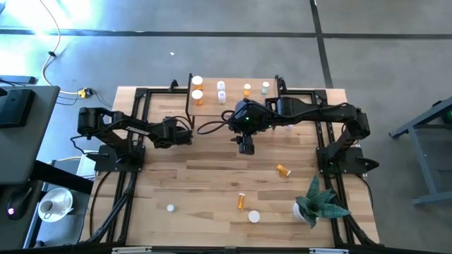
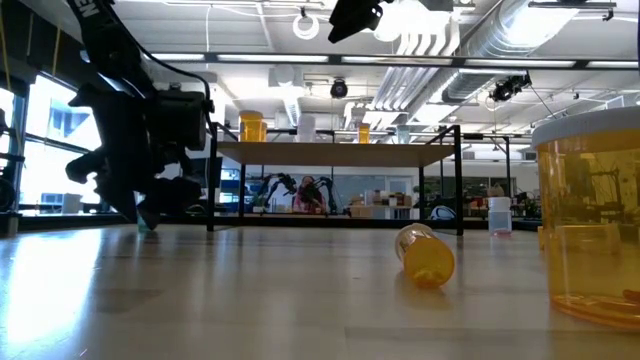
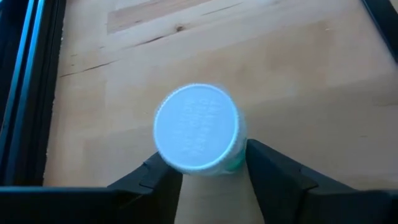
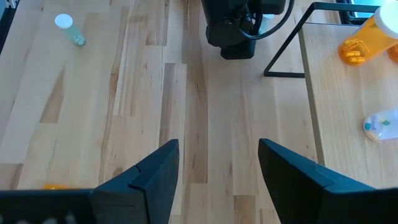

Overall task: Pick and place medicine bottles onto shelf by color
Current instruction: Put the top left dark green pill bottle on the shelf aligned with the other transparent pill bottle

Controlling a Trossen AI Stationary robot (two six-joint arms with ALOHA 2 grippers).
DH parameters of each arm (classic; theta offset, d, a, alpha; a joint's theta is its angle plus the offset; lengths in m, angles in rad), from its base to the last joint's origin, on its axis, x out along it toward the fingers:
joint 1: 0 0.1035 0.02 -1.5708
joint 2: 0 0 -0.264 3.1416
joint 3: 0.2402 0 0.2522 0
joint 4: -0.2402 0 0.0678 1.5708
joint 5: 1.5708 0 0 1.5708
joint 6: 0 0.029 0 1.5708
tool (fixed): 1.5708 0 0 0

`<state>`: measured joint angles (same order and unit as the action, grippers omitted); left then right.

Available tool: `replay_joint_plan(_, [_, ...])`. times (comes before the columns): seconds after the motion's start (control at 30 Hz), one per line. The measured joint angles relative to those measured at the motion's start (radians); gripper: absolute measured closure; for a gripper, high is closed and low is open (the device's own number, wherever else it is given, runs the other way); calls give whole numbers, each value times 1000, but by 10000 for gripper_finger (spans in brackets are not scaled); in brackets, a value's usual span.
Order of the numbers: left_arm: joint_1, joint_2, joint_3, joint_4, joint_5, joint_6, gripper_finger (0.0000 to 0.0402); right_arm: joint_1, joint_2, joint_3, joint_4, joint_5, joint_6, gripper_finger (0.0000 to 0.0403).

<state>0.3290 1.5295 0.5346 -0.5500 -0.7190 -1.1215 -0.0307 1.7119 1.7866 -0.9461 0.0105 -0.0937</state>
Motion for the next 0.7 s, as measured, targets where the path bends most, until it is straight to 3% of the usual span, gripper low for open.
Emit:
replay_joint_plan(0.4, [-3, -1, 0, 2, 1, 38, 300, 0, 0, 0, 0, 0, 0, 192])
replay_joint_plan(0.7, [-11, -13, 2, -5, 40, 94, 308, 6, 0, 0, -28, 3, 6, 192])
